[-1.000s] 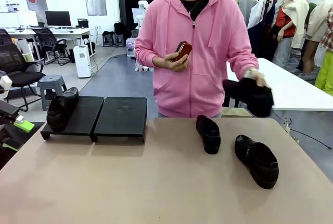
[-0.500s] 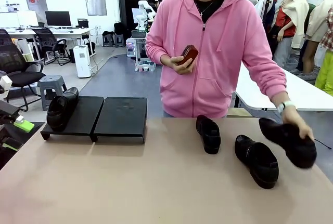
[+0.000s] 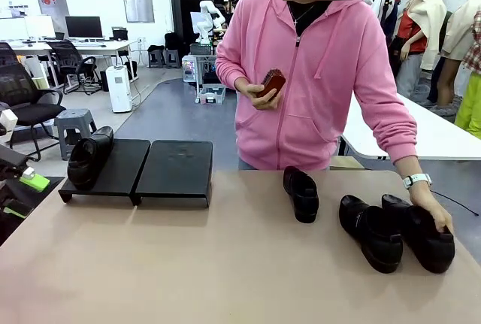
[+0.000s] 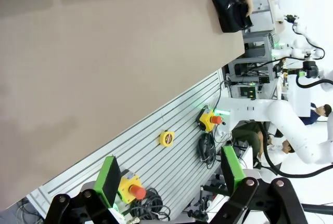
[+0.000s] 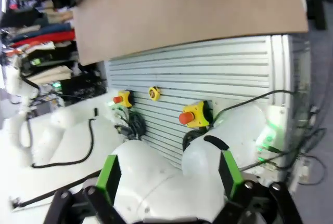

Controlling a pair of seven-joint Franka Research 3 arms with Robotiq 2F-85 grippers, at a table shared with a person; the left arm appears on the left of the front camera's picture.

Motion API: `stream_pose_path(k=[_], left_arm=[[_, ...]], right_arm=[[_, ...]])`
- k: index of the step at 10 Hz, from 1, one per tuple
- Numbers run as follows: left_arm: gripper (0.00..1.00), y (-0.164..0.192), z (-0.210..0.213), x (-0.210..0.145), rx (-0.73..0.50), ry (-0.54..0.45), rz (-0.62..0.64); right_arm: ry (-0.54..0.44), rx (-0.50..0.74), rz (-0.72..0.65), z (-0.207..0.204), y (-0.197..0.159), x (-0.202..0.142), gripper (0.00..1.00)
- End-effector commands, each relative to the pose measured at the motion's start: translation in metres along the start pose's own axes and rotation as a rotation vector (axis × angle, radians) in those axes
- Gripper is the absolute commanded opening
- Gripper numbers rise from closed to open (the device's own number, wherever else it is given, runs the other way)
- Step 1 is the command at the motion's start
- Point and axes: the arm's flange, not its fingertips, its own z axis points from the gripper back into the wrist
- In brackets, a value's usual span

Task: Organize the shoes by placing them on the stand.
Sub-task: Pick up one Shoe and place it in the middle of the table.

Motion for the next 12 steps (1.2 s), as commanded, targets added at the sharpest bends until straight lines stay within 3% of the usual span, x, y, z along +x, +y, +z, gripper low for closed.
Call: stream_pose_path(k=[1, 5, 6, 7, 8, 9, 10, 12], left_arm=[[1.0, 0.001, 0.001, -0.001, -0.004, 0.002, -0.013], [1.0, 0.001, 0.001, -0.001, -0.004, 0.002, -0.013], [1.0, 0.001, 0.001, -0.001, -0.004, 0.002, -0.013], [1.0, 0.001, 0.001, -0.001, -0.004, 0.002, -0.013], [1.0, 0.001, 0.001, -0.001, -0.004, 0.002, -0.013], [1.0, 0.001, 0.001, -0.001, -0.004, 0.002, -0.013], [1.0, 0.001, 0.001, -0.001, -0.004, 0.002, -0.013], [1.0, 0.001, 0.001, -0.001, -0.004, 0.002, -0.013]], right_arm=[[-0.031, -0.162, -0.107, -0.036, 0.063, 0.033, 1.0], [0.007, -0.527, 0.066, -0.165, 0.233, 0.126, 1.0], [0.023, -0.592, 0.097, -0.2, 0.26, 0.148, 1.0], [-0.03, -0.648, 0.079, -0.242, 0.286, 0.173, 1.0], [-0.007, -0.683, 0.105, -0.274, 0.3, 0.19, 1.0], [-0.083, -0.734, 0.121, -0.303, 0.309, 0.203, 1.0], [-0.002, -0.622, 0.151, -0.276, 0.3, 0.149, 1.0], [-0.002, -0.622, 0.151, -0.276, 0.3, 0.149, 1.0]])
